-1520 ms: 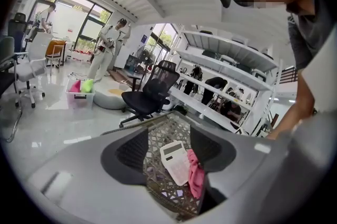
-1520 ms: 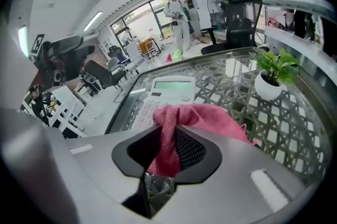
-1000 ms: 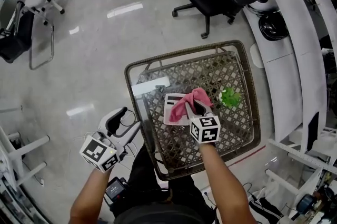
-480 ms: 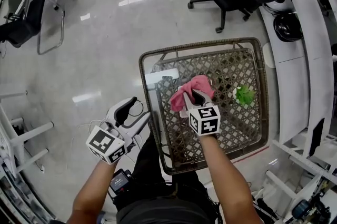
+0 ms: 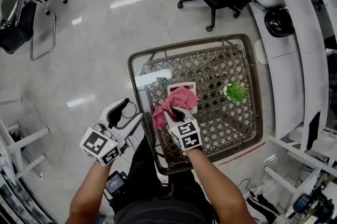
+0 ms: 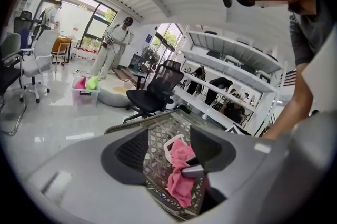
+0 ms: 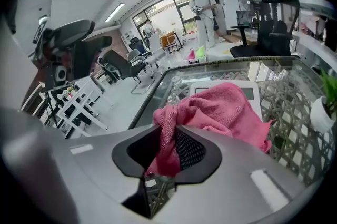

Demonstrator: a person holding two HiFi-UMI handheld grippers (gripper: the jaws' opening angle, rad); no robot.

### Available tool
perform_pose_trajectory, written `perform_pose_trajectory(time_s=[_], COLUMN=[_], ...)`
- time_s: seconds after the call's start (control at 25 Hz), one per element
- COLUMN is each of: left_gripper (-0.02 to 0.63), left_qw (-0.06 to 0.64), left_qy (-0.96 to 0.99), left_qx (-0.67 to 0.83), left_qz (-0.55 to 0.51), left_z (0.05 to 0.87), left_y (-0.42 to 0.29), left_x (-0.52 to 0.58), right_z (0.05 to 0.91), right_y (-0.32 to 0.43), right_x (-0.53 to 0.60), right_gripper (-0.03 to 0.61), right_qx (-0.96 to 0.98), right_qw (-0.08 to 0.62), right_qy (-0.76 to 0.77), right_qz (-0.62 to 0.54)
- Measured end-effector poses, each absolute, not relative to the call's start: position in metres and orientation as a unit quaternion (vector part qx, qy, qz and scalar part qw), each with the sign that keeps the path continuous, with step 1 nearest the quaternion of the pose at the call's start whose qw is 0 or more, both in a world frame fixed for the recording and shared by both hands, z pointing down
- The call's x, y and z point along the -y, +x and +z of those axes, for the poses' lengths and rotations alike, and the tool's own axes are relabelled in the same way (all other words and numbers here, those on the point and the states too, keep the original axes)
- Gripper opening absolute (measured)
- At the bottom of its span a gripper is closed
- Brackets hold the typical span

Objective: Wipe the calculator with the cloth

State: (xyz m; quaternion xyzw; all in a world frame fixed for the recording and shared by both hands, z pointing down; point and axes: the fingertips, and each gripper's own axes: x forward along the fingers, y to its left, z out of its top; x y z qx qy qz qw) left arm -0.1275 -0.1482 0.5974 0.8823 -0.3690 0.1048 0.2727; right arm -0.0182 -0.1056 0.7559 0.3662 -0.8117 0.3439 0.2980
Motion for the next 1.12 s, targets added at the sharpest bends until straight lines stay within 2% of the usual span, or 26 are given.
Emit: perform_pose_trajectory(time_s=[0.52,0.76,1.12], left_gripper=[0.270,0.270,0.270], left_qw=[0.274,0.272,0.276], left_qy=[0.888,0.890,0.885], left_qx=[0.351,0.348,0.357], left_qz=[0.111,0.114,0.115], left_z=[0.601,0.601,0.605], left_y=[-0.105,-0.103,-0.114], left_x=[0.141,0.142,0.144], right_z=[0.765,0.762,0.747], right_y=[0.052,0.097,0.115], right_x=[0.073,0.097,0.167], right_gripper=[0.081,0.081,0.081], right_qx=[0.774,0.748,0.745], right_qw=[0.288,0.272,0.258], right_qy=[0.419,0.469,0.501], right_qz=[0.377,0.382,0.357])
